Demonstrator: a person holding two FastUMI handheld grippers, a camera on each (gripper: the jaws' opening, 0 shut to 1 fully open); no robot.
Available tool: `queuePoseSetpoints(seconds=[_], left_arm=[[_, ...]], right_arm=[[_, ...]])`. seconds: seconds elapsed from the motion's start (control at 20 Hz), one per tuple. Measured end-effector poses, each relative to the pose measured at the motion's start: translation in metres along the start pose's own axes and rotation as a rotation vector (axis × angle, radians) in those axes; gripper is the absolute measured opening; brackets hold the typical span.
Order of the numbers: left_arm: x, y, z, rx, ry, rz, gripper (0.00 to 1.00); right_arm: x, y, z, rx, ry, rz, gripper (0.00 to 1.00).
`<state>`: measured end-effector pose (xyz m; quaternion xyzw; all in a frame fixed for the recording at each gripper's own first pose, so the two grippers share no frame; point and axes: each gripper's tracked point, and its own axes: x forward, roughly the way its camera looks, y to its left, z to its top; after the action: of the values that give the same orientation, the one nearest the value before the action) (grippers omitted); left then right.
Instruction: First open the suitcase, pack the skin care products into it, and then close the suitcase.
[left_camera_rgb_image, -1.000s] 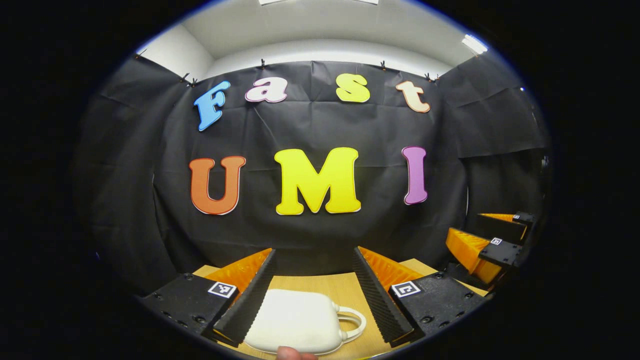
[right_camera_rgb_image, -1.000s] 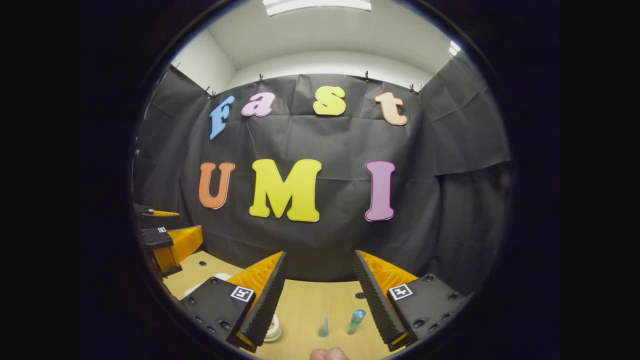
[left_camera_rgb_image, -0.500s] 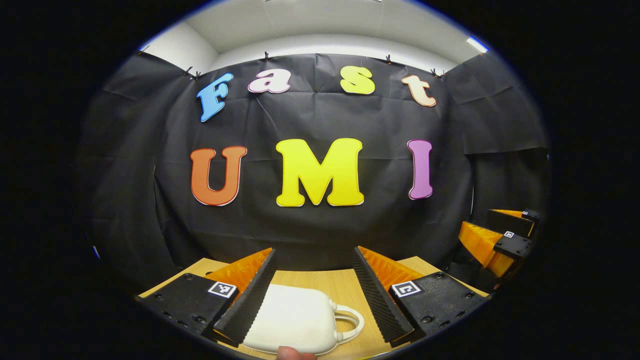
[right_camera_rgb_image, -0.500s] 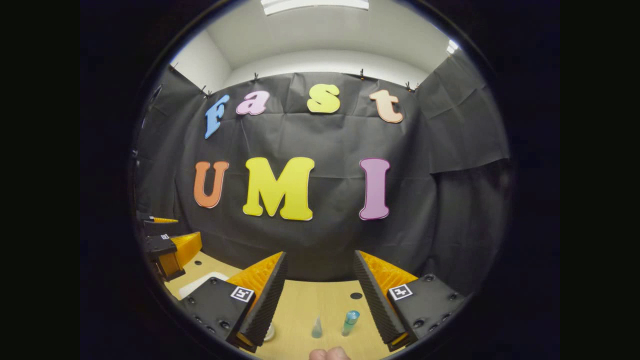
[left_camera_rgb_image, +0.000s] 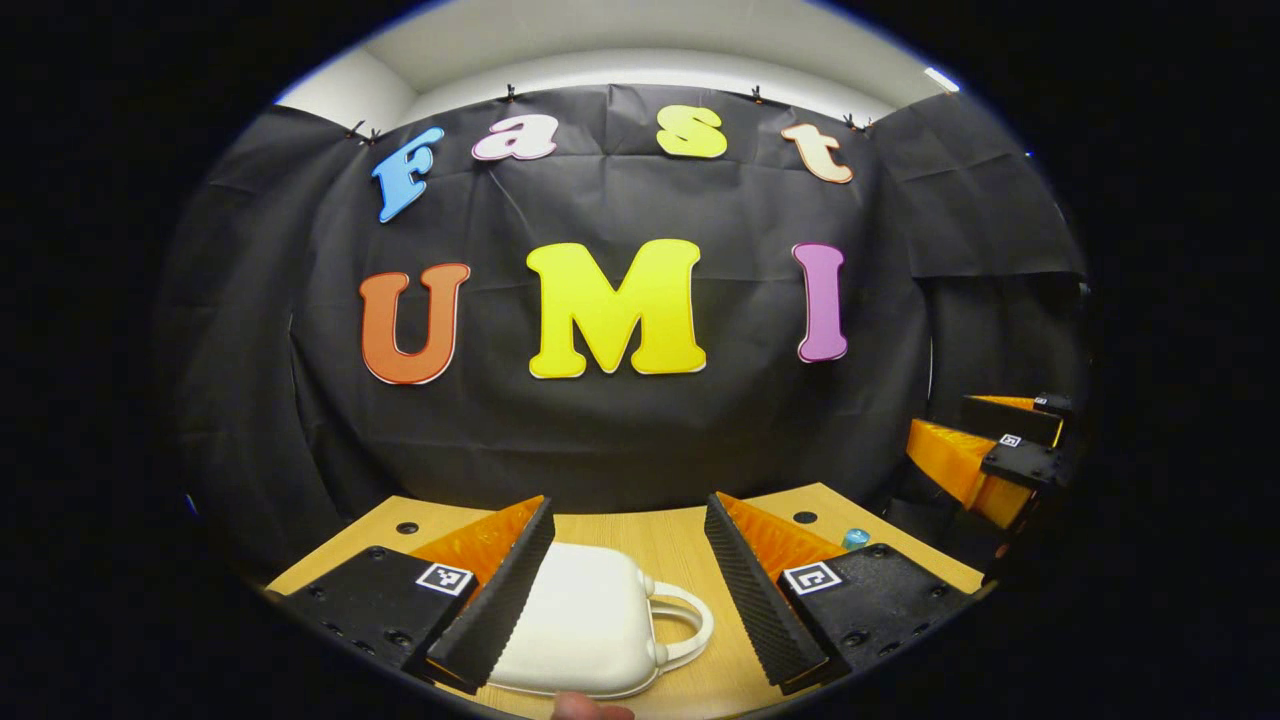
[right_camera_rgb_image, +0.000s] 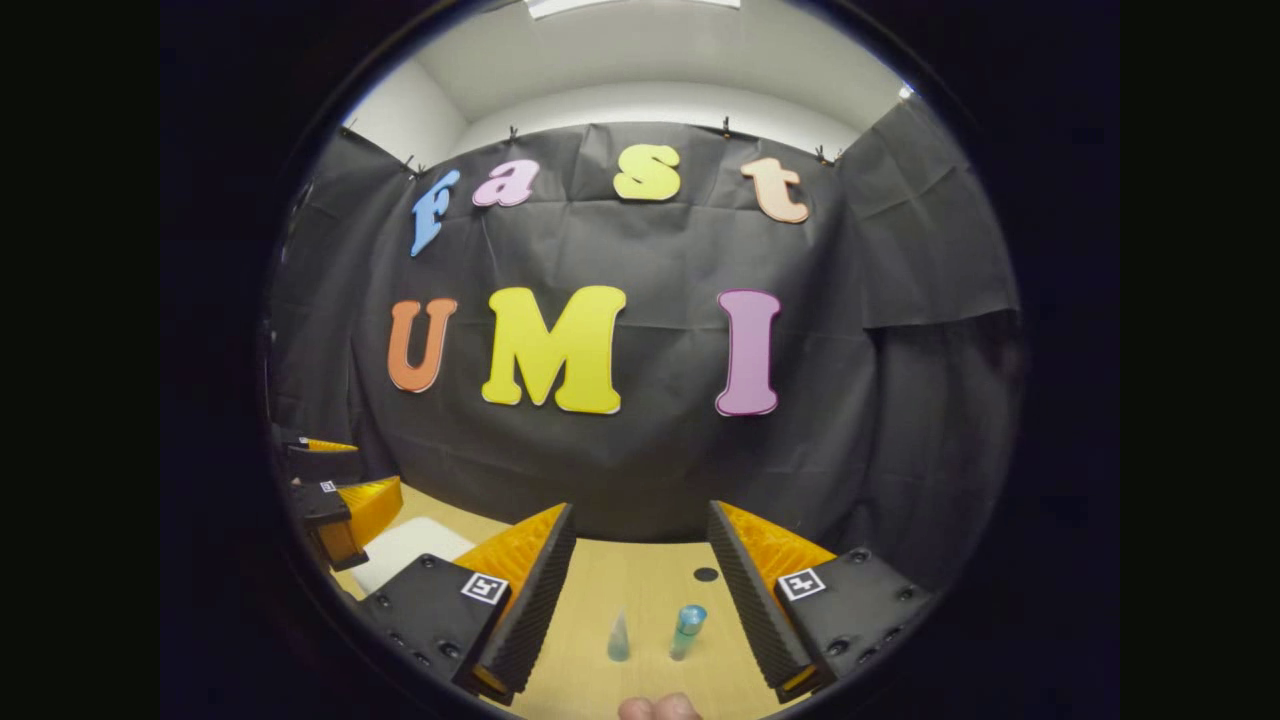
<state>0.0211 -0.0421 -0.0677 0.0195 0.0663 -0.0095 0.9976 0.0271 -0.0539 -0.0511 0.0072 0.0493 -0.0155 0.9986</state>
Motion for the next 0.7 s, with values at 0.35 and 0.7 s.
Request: queuePoseSetpoints(seconds=[0.35,0.7], left_arm=[[0.009,-0.04,-0.062,0.141,0.14,-0.076,0.97],[0.03,-0.07,-0.139,0.497,0.297,-0.199,0.99]], right_arm=[[-0.007,-0.049,-0.012,-0.044,0.044,-0.041,0.79],[-0.014,-0.104,-0.031,-0.038,0.09,-0.149,0.79]])
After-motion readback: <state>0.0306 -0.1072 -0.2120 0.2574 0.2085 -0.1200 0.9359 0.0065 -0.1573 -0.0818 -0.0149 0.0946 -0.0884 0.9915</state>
